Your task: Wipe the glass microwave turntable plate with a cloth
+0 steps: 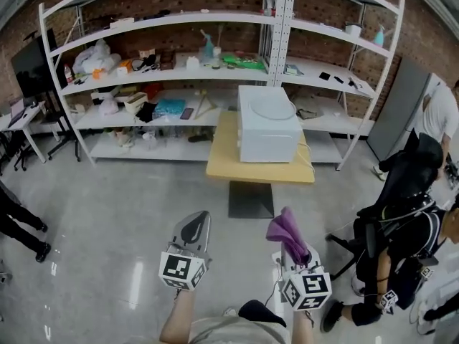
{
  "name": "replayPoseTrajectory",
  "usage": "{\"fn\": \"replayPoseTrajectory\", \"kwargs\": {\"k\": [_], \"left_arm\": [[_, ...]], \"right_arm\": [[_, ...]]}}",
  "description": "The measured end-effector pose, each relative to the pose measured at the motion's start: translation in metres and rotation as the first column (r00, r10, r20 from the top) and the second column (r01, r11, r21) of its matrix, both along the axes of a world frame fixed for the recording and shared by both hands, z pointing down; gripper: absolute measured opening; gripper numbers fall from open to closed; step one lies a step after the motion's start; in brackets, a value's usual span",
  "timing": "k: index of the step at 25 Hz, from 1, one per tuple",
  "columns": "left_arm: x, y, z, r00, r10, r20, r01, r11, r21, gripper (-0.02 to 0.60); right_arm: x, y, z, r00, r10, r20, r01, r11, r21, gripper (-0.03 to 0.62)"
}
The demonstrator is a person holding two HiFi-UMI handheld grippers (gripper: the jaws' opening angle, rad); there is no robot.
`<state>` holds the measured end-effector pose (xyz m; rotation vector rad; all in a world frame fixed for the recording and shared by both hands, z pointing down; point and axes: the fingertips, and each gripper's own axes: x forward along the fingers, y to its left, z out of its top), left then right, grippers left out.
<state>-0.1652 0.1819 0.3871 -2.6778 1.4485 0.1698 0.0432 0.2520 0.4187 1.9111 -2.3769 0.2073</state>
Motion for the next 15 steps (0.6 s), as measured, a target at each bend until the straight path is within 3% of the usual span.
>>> {"fn": "replayPoseTrajectory", "kwargs": {"k": [9,15], "left_arm": [[0.027,-0.099,0.012,1.0,-0.001,0.005,0.002,0.999,-0.037,0.002],[0.055,-0.19,0.013,1.0,-0.012,0.023,0.013,0.999,-0.029,0.002]], "right_arm": [[0.035,-0.101,0.007,0.999,0.019,0.031,-0.019,1.0,-0.017,0.051],[0.066,-0.203,0.004,1.0,0.0,0.022,0.0,1.0,0.003,0.051]]}}
